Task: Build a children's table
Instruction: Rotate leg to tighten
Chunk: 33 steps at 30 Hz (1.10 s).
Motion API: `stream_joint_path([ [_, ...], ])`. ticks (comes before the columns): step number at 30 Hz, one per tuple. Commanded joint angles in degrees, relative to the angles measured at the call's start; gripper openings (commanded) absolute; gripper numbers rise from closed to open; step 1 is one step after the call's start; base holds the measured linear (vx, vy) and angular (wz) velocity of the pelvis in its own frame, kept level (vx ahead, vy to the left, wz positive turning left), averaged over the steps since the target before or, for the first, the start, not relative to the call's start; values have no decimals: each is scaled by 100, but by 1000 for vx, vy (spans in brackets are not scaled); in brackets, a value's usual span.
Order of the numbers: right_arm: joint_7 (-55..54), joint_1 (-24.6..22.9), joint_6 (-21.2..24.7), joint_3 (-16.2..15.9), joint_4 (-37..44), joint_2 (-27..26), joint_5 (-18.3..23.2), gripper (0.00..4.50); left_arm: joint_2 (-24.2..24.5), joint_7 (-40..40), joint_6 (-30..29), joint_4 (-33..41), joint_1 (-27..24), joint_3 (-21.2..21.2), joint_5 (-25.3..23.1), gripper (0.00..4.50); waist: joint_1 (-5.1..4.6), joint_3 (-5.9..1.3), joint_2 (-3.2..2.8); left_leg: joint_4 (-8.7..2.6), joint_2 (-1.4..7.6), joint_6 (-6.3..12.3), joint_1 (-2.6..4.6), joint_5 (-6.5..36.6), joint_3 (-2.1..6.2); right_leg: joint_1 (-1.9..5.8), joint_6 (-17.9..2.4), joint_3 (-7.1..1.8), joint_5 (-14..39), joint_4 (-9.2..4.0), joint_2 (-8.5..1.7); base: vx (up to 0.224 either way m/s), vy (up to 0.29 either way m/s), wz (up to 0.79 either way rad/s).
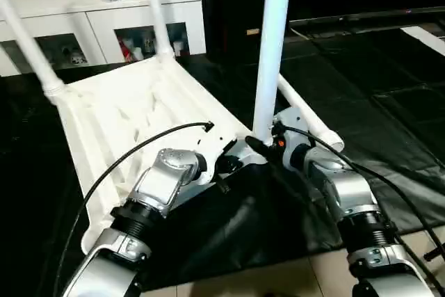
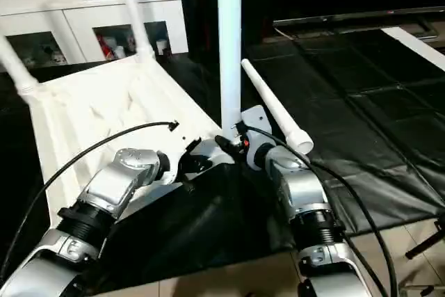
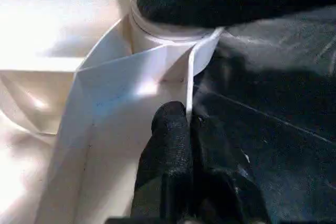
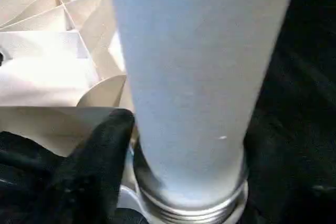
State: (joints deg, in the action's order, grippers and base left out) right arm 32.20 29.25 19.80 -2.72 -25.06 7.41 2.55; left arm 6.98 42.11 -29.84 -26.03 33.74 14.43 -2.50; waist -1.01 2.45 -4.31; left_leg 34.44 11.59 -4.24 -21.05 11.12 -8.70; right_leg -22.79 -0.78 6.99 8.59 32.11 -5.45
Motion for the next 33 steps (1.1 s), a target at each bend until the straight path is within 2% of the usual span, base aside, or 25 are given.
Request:
stream_joint_path([
  [1, 469, -102, 135, -690, 53, -506, 171, 370, -206, -219, 148, 278, 319, -67, 82, 0, 72, -373, 103, -418, 63, 485, -18, 1241, -13, 324, -963, -224, 1936, -380, -290, 0, 0, 0],
  [4, 572, -189, 22, -690, 139, -408, 180, 397, -22, 57, 305, 366, 235, 54, 80, 0, 102, -387, 88, -405, 61, 519, -29, 1110, -21, 341, -994, -229, 1887, -369, -301, 0, 0, 0],
  [5, 881, -265, -118, -705, 222, -204, 252, 409, 210, 418, 510, 403, 150, 185, 85, 0, 127, -402, 69, -398, 67, 547, -40, 925, -21, 348, -1018, -239, 1667, -337, -295, 0, 0, 0],
  [8, 1331, -314, -231, -729, 302, 60, 322, 431, 449, 768, 636, 398, 94, 295, 63, 0, 145, -400, 69, -388, 70, 584, -37, 925, -39, 341, -1064, -249, 1541, -318, -283, 0, 0, 0],
  [9, 1560, -324, -279, -730, 330, 196, 351, 442, 565, 936, 709, 386, 82, 342, 50, 0, 178, -390, 64, -393, 81, 588, -20, 973, -41, 331, -1089, -251, 1600, -316, -279, 0, 0, 0],
  [14, 2128, -340, -366, -728, 405, 536, 434, 442, 858, 1456, 1028, 356, 53, 476, 56, 0, 249, -372, 55, -416, 108, 480, 23, 1180, -41, 304, -1046, -256, 1859, -328, -273, 0, 0, 0],
  [17, 2668, -346, -336, -702, 468, 858, 568, 442, 1123, 1998, 1370, 335, 18, 641, 63, 0, 345, -385, 48, -415, 136, 417, 89, 1193, -66, 257, -1131, -293, 1660, -306, -271, 0, 0, 0],
  [22, 3471, -151, -408, -686, 101, 1349, 628, 442, 1507, 2921, 1850, 309, -14, 884, 195, 0, 465, -401, 14, -410, 160, 434, 84, 1155, -100, 259, -1263, -319, 1329, -233, -256, 0, 0, 0],
  [26, 3606, -131, -685, -759, 96, 1443, 568, 442, 1600, 3164, 2002, 305, -20, 966, 203, 0, 545, -413, 33, -404, 163, 386, 75, 1045, -113, 263, -1320, -353, 1206, -188, -267, 0, 0, 0],
  [27, 3734, -141, -625, -811, 166, 1485, 600, 442, 1635, 3248, 2044, 315, -26, 995, 204, 0, 588, -413, 39, -406, 166, 379, 95, 1051, -120, 251, -1335, -366, 1206, -178, -258, 0, 0, 0],
  [30, 4188, -165, -486, -907, 349, 1577, 797, 442, 1737, 3471, 2208, 327, -46, 1057, 195, 0, 602, -411, 52, -409, 162, 419, 64, 1048, -119, 277, -1329, -376, 1180, -163, -262, 0, 0, 0],
  [33, 4383, -139, -727, -980, 307, 1636, 760, 442, 1807, 3686, 2353, 318, -77, 1110, 211, 0, 608, -406, 57, -408, 163, 393, 58, 1094, -121, 269, -1286, -380, 1349, -188, -282, 0, 0, 0],
])
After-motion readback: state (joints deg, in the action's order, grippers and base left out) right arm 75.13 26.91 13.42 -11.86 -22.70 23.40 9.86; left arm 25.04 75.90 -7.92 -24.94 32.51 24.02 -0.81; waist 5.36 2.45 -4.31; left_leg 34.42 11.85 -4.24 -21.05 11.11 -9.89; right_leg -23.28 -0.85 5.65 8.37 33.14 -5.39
